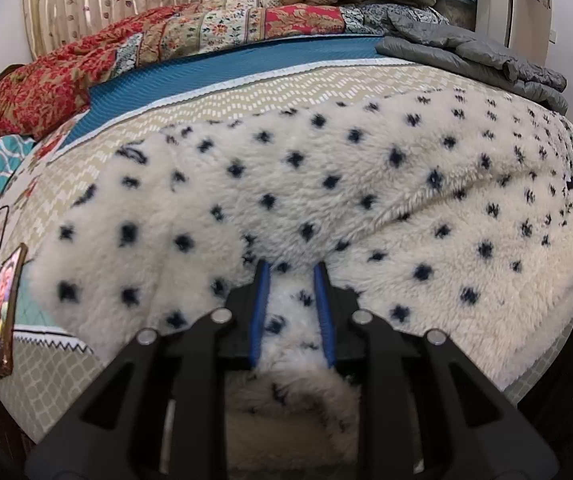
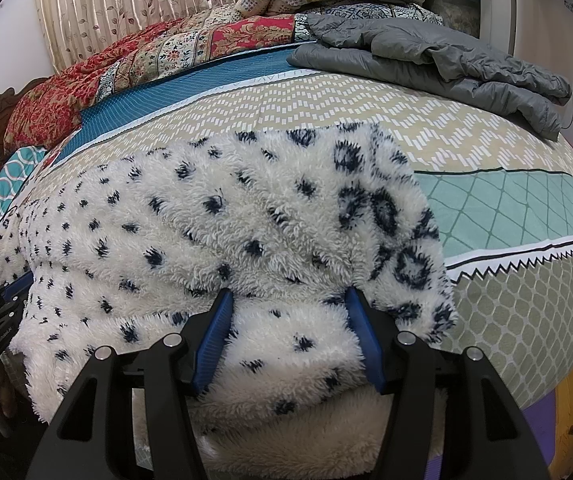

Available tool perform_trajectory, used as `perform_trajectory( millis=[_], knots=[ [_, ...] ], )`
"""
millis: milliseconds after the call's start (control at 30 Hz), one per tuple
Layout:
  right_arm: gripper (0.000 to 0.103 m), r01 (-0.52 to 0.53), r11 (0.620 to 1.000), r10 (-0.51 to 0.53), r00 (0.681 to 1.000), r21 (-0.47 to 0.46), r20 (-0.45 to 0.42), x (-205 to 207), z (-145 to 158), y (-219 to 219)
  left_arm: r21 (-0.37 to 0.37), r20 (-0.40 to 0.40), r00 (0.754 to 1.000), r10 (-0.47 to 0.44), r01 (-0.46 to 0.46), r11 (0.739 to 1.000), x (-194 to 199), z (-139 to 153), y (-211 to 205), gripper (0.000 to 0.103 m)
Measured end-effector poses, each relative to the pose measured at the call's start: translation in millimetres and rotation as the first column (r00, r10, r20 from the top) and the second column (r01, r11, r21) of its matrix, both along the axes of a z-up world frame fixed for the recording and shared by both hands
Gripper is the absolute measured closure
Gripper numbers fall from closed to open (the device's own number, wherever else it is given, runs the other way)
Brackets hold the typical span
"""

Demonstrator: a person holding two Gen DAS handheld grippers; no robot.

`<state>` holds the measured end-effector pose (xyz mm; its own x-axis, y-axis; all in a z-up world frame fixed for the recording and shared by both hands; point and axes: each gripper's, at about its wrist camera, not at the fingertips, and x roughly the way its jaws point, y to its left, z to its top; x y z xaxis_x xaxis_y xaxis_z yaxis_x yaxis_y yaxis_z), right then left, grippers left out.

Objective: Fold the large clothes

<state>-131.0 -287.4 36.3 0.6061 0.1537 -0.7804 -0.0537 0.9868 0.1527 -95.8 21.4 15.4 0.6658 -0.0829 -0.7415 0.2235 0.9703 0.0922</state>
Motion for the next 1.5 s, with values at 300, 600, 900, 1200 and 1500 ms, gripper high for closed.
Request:
perform_trajectory(
  millis=[300, 600, 900, 1200, 1500],
  knots=[
    [0.023, -0.002, 1.000, 0.002, 1.000, 0.000, 0.001, -0.5, -0.1, 0.0, 0.000, 0.001, 1.000, 0.000, 0.000, 1.000, -0.5, -0.2, 0.0, 0.081],
    [0.023, -0.003, 1.000, 0.003, 1.000, -0.001, 0.002, -1.2, -0.5, 0.0, -0.009, 0.001, 1.000, 0.004, -0.004, 1.000, -0.8, 0.8, -0.3, 0.081],
    [0.023, -0.004, 1.000, 0.004, 1.000, -0.001, 0.002, -1.8, -0.6, 0.0, -0.007, 0.002, 1.000, 0.007, -0.007, 1.000, -0.6, 1.3, -1.4, 0.081],
    [0.024, -0.005, 1.000, 0.005, 1.000, -0.019, 0.014, -2.1, 0.7, 1.1, -0.010, 0.002, 1.000, 0.010, -0.010, 1.000, -1.1, 1.0, -1.8, 0.080],
    [0.026, -0.001, 0.998, 0.004, 0.999, -0.063, 0.050, -15.2, 15.0, 10.8, -0.013, 0.002, 1.000, 0.011, -0.011, 1.000, -1.3, 1.6, -1.9, 0.080]
  ],
)
